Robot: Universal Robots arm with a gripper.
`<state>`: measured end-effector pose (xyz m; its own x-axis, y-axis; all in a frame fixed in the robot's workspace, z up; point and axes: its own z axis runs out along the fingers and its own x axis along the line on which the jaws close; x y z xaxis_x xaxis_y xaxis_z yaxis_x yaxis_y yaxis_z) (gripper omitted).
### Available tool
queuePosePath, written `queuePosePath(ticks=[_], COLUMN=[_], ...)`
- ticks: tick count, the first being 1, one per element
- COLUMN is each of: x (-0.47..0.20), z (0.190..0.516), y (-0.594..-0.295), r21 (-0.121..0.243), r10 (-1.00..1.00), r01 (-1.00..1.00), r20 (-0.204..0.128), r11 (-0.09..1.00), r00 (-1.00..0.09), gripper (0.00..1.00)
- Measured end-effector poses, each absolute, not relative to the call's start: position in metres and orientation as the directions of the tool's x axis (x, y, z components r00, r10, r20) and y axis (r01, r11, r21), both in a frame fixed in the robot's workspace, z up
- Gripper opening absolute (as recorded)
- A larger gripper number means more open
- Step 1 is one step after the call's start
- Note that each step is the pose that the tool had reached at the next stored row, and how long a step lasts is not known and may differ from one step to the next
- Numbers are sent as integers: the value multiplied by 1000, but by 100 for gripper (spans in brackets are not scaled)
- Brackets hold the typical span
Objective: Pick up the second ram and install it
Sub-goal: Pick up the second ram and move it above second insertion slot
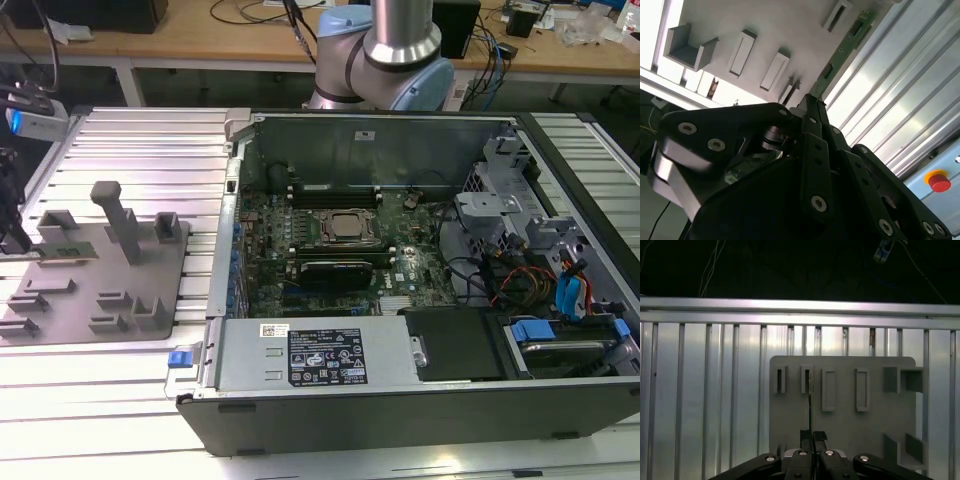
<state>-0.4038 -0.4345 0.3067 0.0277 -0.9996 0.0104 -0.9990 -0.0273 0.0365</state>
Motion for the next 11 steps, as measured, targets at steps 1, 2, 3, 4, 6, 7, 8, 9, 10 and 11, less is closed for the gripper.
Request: queuePosePath(ticks=[1,2,3,4,6,7,8,9,10,11], x=[-404,-404,-404,-404,-404,-404,-404,-404,-404,-404], z=[309,312,313,314,315,316,319,323,327,331], y=[-435,-435,-435,-435,-435,-435,-434,-434,-434,-434], r21=[36,36,36,36,36,35,33,32,32,31], r10=[-1000,-1000,-1000,-1000,-1000,-1000,-1000,-1000,-1000,-1000], r01=[-999,-999,-999,-999,-999,-999,-999,-999,-999,-999], r20=[10,10,10,9,6,3,-7,-10,-13,-16], r11=[-27,-27,-27,-27,-27,-27,-27,-26,-26,-26], r00=[28,28,28,28,28,27,27,26,26,26], gripper=[9,9,9,9,9,9,9,9,9,9])
